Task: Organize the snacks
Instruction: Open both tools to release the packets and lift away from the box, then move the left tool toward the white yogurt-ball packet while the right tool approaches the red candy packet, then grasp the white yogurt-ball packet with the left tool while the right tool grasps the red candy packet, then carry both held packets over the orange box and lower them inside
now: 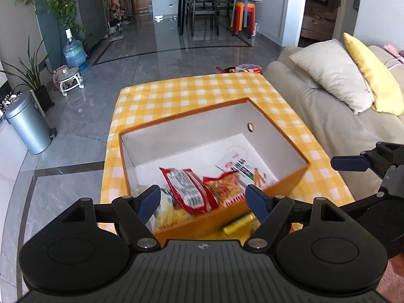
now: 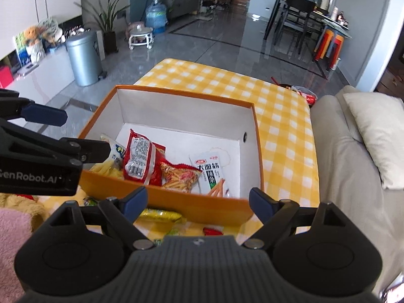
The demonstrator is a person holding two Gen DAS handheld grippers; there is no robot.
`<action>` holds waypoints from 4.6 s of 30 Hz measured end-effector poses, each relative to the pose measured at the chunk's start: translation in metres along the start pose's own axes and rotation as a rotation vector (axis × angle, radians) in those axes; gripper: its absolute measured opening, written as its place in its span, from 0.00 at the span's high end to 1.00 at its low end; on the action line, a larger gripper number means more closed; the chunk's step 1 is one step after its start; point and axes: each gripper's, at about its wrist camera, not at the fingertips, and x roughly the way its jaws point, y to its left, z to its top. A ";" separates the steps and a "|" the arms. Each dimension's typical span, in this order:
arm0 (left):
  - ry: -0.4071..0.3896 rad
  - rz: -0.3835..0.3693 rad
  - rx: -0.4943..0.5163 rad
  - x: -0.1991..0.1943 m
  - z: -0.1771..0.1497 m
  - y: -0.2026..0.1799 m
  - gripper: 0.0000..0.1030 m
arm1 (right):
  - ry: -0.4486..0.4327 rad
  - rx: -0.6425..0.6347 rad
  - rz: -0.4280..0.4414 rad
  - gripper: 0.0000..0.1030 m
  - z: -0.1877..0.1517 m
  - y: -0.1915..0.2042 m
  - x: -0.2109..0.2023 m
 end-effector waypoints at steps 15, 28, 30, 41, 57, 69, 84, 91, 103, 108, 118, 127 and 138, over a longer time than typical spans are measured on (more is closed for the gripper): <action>0.088 -0.067 -0.068 -0.014 -0.068 -0.004 0.13 | 0.036 0.172 -0.033 0.18 -0.091 -0.004 -0.026; 0.185 -0.104 -0.116 0.004 -0.108 -0.007 0.13 | 0.085 0.178 -0.047 0.20 -0.147 -0.003 -0.008; 0.199 -0.107 -0.117 0.008 -0.110 -0.007 0.13 | 0.097 0.167 -0.050 0.23 -0.151 -0.002 -0.002; 0.232 -0.094 -0.191 0.024 -0.111 0.009 0.13 | 0.118 0.175 -0.029 0.25 -0.153 -0.001 0.018; 0.269 -0.104 -0.163 0.060 -0.106 0.008 0.16 | 0.085 0.120 0.023 0.46 -0.137 0.005 0.050; 0.371 -0.102 0.249 0.099 -0.110 -0.004 0.15 | 0.102 0.107 0.067 0.61 -0.136 0.007 0.069; 0.432 -0.159 0.506 0.123 -0.117 -0.016 0.12 | 0.153 0.110 0.092 0.75 -0.145 0.009 0.051; 0.500 -0.154 0.340 0.127 -0.111 -0.011 0.20 | 0.154 0.136 0.083 0.74 -0.147 0.003 0.048; 0.451 -0.114 0.271 0.126 -0.124 -0.030 0.23 | 0.124 0.112 0.084 0.68 -0.149 0.001 0.055; 0.435 -0.105 0.238 0.125 -0.126 -0.029 0.20 | 0.110 0.091 0.101 0.68 -0.149 0.004 0.059; 0.439 -0.096 0.164 0.114 -0.126 -0.025 0.37 | 0.109 0.088 0.110 0.76 -0.148 0.006 0.059; 0.411 -0.087 0.114 0.096 -0.123 -0.033 0.39 | 0.133 0.113 0.091 0.77 -0.151 0.001 0.051; 0.323 -0.119 0.069 0.056 -0.114 -0.035 0.39 | 0.118 0.160 0.092 0.77 -0.152 -0.007 0.030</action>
